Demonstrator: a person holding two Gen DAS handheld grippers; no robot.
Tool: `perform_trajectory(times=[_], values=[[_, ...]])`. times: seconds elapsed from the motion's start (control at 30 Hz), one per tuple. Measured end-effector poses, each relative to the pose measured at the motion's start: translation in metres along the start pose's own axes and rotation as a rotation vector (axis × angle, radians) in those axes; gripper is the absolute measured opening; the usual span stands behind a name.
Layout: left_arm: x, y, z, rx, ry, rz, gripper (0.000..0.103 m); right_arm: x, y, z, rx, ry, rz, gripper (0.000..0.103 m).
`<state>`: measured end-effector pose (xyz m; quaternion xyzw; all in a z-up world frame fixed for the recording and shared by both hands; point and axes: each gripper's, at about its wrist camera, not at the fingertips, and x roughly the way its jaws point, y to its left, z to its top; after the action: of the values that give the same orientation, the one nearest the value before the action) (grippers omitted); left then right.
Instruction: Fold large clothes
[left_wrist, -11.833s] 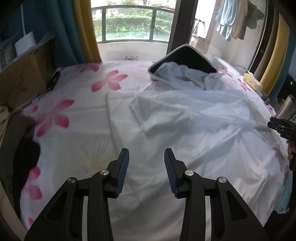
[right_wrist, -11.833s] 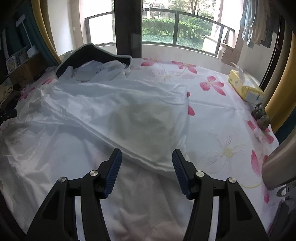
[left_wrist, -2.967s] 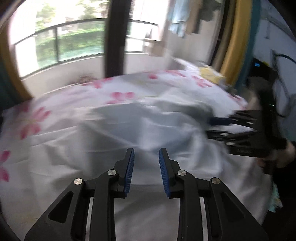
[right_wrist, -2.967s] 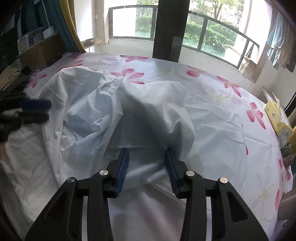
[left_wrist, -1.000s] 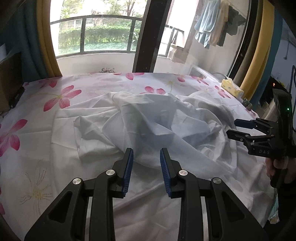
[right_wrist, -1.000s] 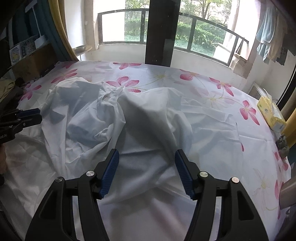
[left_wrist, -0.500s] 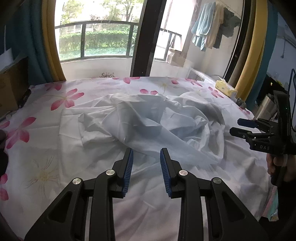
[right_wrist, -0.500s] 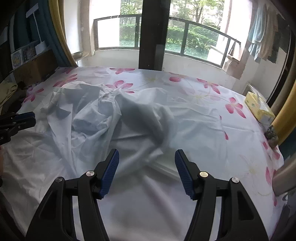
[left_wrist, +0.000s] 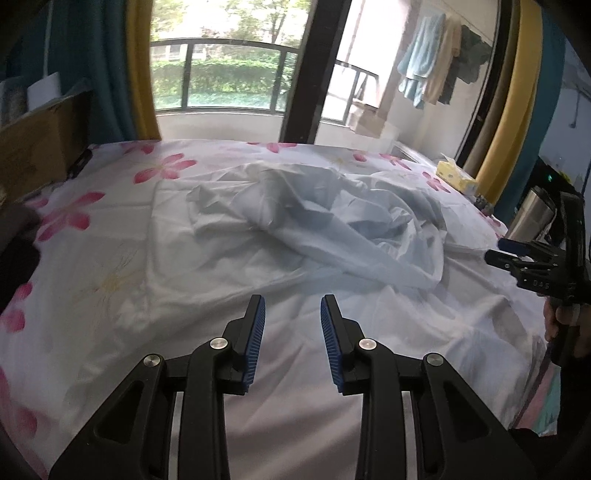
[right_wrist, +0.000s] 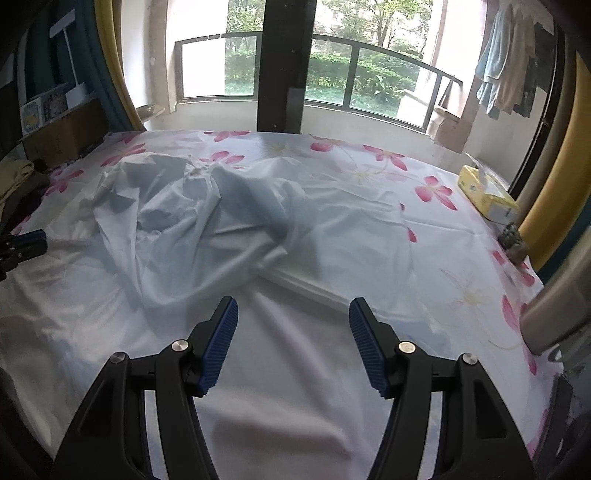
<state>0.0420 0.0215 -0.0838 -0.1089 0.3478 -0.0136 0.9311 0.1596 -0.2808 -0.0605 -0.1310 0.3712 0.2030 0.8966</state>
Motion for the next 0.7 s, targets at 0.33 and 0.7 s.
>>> perform_trajectory(times=[0.33, 0.7], values=[[-0.051, 0.048, -0.028, -0.15, -0.067, 0.161, 0.05, -0.017, -0.061, -0.034, 0.056, 0.032, -0.13, 0.07], [-0.084, 0.095, -0.069, -0.205, -0.003, 0.333, 0.06, -0.028, -0.101, -0.061, 0.135, 0.071, -0.212, 0.072]])
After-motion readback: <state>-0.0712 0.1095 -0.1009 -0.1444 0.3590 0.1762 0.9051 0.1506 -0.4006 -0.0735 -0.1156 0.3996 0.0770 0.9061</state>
